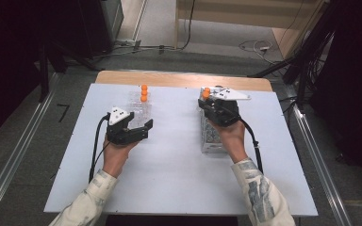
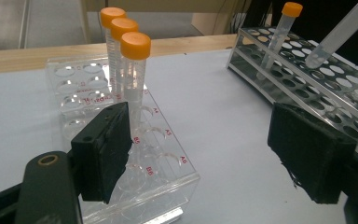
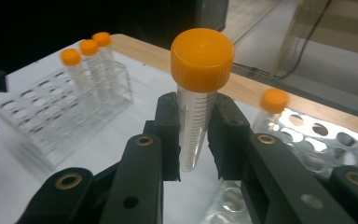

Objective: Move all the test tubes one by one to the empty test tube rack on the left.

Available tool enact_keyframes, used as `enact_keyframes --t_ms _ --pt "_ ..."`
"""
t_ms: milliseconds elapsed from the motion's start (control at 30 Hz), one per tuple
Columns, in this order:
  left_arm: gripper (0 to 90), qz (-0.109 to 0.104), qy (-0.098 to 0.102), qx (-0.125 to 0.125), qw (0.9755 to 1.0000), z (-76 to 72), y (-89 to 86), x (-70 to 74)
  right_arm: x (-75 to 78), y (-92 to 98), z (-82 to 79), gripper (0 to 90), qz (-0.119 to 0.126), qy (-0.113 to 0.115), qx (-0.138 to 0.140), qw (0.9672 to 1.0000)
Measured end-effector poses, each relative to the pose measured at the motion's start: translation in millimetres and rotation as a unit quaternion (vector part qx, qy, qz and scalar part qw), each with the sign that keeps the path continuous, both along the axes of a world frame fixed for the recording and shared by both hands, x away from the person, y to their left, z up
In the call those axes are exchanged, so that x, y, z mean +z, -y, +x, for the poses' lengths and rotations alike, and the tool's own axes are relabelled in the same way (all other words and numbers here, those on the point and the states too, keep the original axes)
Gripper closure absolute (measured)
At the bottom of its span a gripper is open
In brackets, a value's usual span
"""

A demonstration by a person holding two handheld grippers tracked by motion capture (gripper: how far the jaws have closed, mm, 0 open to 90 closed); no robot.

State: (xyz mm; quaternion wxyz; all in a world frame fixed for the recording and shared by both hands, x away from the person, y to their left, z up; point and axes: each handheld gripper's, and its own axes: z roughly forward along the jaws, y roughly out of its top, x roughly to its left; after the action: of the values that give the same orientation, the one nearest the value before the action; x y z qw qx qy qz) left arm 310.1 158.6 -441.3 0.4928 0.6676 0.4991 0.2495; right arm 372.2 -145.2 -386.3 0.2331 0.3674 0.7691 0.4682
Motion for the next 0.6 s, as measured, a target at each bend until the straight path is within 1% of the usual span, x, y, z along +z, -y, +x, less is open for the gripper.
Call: enact_keyframes --t_ms 100,233,367,600 --pt "21.8 -0.003 0.001 0.001 1.0 -0.5 0.3 0.8 -3.1 -9.7 -6.4 72.2 -0.004 0.0 0.018 0.9998" --pt "21.8 -0.003 0.006 -0.002 1.0 -1.8 0.4 2.7 -9.3 -19.7 -10.9 72.2 -0.012 -0.007 0.033 0.9994" --pt "21.9 -0.004 0.008 -0.004 1.0 -3.3 1.1 4.5 -15.8 -26.1 -13.8 72.2 -0.015 -0.011 0.044 0.9989" --pt "21.9 -0.008 0.013 -0.011 0.9998 -5.3 4.2 6.4 -26.6 -34.4 -17.0 72.2 -0.019 -0.016 0.053 0.9983"
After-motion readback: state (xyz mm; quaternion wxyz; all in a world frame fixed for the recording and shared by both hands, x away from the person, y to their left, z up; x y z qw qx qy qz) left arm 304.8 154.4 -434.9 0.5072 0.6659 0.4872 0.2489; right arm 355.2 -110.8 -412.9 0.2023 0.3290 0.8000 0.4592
